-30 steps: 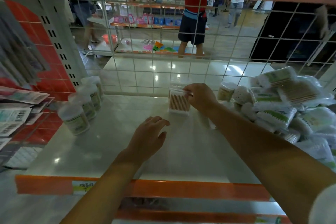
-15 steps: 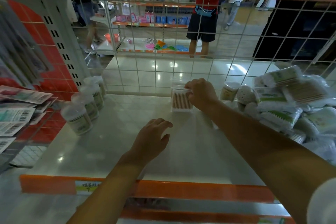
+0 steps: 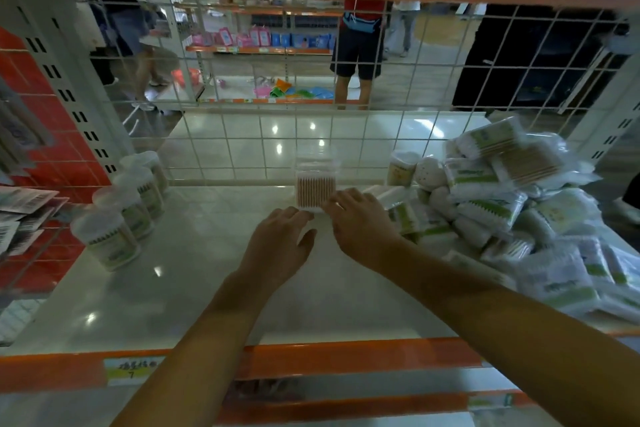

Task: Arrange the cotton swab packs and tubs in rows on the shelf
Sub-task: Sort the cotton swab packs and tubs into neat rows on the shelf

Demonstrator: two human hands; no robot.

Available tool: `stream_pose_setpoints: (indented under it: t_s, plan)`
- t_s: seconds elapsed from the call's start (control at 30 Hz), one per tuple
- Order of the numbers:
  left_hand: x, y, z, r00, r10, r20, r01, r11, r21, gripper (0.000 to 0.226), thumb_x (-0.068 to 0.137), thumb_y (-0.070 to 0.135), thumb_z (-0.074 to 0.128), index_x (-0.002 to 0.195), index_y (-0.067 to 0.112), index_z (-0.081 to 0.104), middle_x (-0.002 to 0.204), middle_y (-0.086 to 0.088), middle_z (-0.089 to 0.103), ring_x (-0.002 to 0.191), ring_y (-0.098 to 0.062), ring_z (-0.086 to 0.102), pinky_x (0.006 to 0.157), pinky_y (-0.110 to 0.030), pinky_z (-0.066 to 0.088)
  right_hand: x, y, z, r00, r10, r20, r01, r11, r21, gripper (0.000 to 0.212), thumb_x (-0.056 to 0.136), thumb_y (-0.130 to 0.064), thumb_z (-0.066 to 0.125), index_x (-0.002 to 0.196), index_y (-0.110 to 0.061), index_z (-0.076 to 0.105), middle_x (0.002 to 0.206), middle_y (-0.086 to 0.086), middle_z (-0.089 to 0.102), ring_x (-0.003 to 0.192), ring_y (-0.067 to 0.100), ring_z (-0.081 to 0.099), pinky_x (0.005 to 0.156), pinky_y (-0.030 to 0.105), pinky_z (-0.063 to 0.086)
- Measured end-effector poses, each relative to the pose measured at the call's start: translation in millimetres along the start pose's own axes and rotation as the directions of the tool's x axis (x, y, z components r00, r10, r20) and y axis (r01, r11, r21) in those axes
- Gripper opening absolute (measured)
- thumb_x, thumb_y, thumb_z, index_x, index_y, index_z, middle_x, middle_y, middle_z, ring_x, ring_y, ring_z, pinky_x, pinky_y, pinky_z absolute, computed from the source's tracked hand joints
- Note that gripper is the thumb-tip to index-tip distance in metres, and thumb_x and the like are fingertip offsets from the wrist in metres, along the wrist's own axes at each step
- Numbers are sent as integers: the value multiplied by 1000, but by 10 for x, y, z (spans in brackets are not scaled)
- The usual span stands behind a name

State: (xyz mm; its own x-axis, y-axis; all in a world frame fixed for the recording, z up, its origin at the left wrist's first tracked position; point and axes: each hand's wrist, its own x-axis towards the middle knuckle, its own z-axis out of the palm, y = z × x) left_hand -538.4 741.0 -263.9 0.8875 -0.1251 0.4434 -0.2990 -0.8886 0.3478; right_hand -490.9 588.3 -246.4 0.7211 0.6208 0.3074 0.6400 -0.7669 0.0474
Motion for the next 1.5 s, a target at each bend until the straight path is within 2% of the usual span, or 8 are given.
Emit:
stream_pose_setpoints:
  t_s: [0.2,0.6,0.8,1.0,1.13,1.3,1.43,1.5]
  plan:
    - [3,252,169,997,60,44,-59,998,-29,29,83,15,65,112,6,64,109,-10,67,99,-27,62,83,-33,46,-467,157,97,995,30,-100,-24,998,54,36,61,-7,78,95,-9,68,91,9,66,90,31,64,76,41,53]
    - [-30,815,533,967,154,205,-137,986,-97,36,86,25,49,112,5,63,108,-13,65,99,-30,58,80,-37,47,-1227,564,-17,967,213,-142,-202,975,90,24,60,-14,60,80,-12,72,79,5,68,69,25,66,57,28,52]
    - [-35,1026,692,958,159,240,-124,980,-153,31,90,21,51,116,7,62,113,-11,62,107,-28,54,88,-34,42,-1613,842,-48,927,301,-225,-277,952,130,25,82,-21,47,100,-10,59,96,13,64,86,33,60,71,39,49]
    - [-58,1170,776,958,158,239,-119,978,-173,30,93,23,50,120,14,59,116,-4,58,110,-21,50,90,-31,39,-1627,887,-105,918,392,58,-393,920,-2,45,78,-37,46,94,1,65,90,16,67,87,35,65,74,45,55]
    - [-30,1154,761,957,159,241,-117,977,-177,30,92,22,51,119,12,59,117,-4,59,110,-21,51,90,-28,38,-1603,866,-129,913,403,60,-401,915,-42,44,70,-38,65,96,-2,67,89,12,69,83,32,67,75,40,54]
    - [-74,1132,694,950,140,278,-67,964,-256,29,93,23,51,120,15,59,117,-2,58,109,-18,51,91,-30,41,-1591,831,-125,917,395,-50,-394,919,31,44,72,-42,55,94,-7,67,83,4,67,71,24,66,69,34,54]
    - [-64,1188,611,942,6,335,143,897,-419,35,92,25,53,127,18,54,114,2,60,107,-14,55,92,-30,43,-1507,711,-154,841,542,-3,-516,803,299,51,85,-36,62,130,-15,49,128,2,53,112,25,54,81,29,42]
    - [-45,1201,585,939,-69,338,241,832,-499,36,91,21,55,127,18,54,102,7,62,102,-12,58,90,-29,45,-1451,657,-130,813,581,-34,-509,739,441,55,80,-32,70,128,-15,50,124,4,56,107,26,56,73,26,38]
